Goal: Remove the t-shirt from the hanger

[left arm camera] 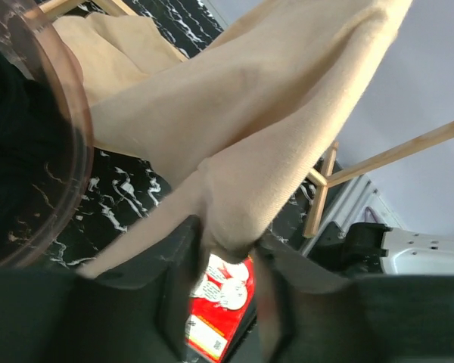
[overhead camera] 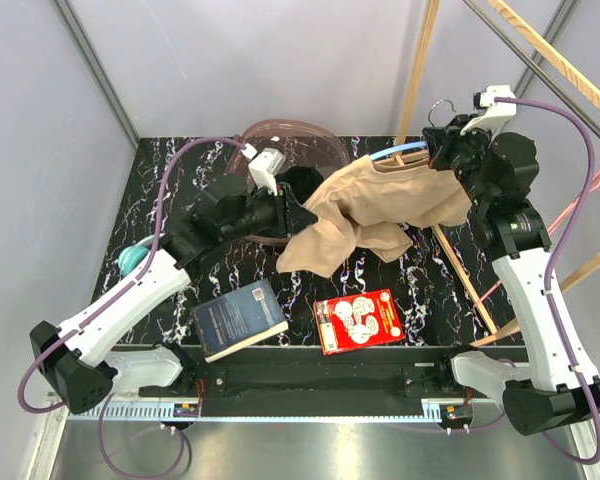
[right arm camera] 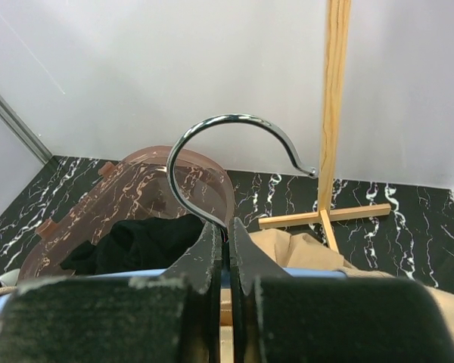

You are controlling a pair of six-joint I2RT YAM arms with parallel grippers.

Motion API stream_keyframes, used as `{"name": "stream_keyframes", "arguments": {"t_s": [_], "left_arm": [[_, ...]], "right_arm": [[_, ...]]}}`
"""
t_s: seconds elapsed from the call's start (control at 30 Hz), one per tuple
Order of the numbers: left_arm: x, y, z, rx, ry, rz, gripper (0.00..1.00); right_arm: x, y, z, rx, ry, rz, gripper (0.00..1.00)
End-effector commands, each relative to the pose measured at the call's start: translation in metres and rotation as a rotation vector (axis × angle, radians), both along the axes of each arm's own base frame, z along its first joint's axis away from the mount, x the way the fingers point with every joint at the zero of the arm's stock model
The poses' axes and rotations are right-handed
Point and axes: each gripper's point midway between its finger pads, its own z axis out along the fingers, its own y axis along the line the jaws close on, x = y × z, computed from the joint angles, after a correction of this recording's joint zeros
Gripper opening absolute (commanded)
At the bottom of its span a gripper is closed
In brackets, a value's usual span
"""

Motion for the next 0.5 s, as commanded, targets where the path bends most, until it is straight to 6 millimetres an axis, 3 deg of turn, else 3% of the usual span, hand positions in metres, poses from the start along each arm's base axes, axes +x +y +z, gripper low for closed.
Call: {"name": "stream_keyframes", "arguments": {"t_s": [0.0,0.03,0.1,0.2,0.47], "left_arm": [[0.006,0.003,0.02,-0.012,-0.056,0.025,0.19],[0.004,0.005,0.023,-0.017,-0.063,0.028,0.08],[0.005,0.01,0.027,-0.021,-0.069,0.051,0.0],[0.004,0.019,0.046,-0.057,-0.1,0.095,0.0],[-0.014,0.038,0.119,-0.193,-0.235,0.12,0.0]], "right_arm": [[-0.012,-0.015,0.042,0.048,-0.134,-0.066,0.0],[-0.012,-0.017,0.041,0.049,-0.136,-0.08,0.0],[-0.012,-0.023,0.041,0.056,-0.141,-0.113,0.0],[-0.012,-0.029,0.04,0.074,-0.148,-0.147,0.0],[-0.015,-0.036,0.039,0.111,-0.164,-0.184,0.0]]}}
